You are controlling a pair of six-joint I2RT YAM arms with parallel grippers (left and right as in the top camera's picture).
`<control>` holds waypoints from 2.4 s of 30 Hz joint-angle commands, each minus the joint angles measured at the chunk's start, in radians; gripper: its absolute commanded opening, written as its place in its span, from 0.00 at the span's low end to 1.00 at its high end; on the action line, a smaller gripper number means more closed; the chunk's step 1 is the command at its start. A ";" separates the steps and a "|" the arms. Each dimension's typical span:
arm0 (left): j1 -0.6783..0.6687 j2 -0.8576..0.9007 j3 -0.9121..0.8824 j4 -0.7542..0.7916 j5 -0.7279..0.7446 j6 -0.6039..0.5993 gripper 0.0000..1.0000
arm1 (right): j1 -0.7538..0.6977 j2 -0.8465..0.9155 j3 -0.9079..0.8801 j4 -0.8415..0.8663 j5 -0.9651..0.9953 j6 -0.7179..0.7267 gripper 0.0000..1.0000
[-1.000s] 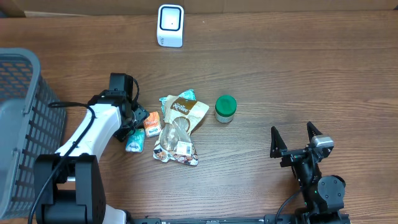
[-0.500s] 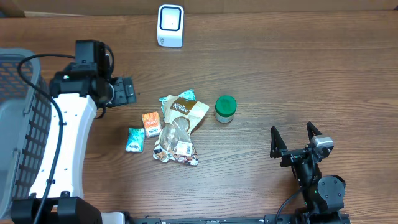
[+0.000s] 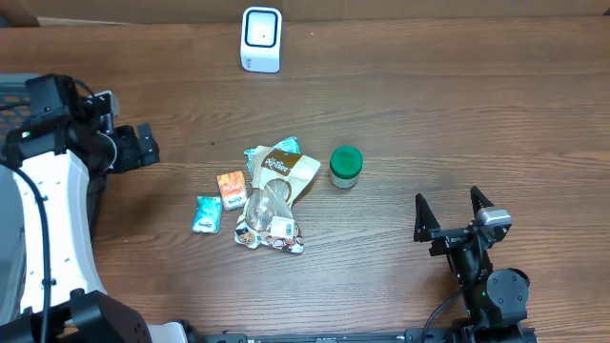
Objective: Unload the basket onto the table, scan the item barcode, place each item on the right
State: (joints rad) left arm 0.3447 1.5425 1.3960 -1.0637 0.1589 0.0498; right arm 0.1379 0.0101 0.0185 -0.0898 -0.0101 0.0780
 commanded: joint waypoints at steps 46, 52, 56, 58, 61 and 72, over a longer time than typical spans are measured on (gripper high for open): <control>0.048 -0.003 0.020 0.016 0.197 0.160 1.00 | 0.004 -0.007 -0.010 0.006 0.009 0.001 1.00; 0.048 -0.003 0.020 0.017 0.197 0.160 1.00 | 0.004 -0.007 -0.010 0.044 -0.034 0.005 1.00; 0.048 -0.003 0.020 0.017 0.197 0.160 1.00 | 0.004 -0.006 -0.003 0.068 -0.155 0.005 1.00; 0.048 -0.003 0.020 0.017 0.197 0.160 1.00 | 0.004 0.005 0.040 0.031 -0.195 0.005 1.00; 0.048 -0.003 0.020 0.017 0.197 0.160 1.00 | 0.004 0.067 0.151 -0.031 -0.248 0.005 1.00; 0.048 -0.003 0.020 0.017 0.197 0.160 0.99 | 0.004 0.621 0.728 -0.405 -0.451 0.005 1.00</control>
State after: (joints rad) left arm 0.3988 1.5429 1.3960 -1.0477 0.3405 0.1875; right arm 0.1383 0.4938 0.6151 -0.4408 -0.3801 0.0788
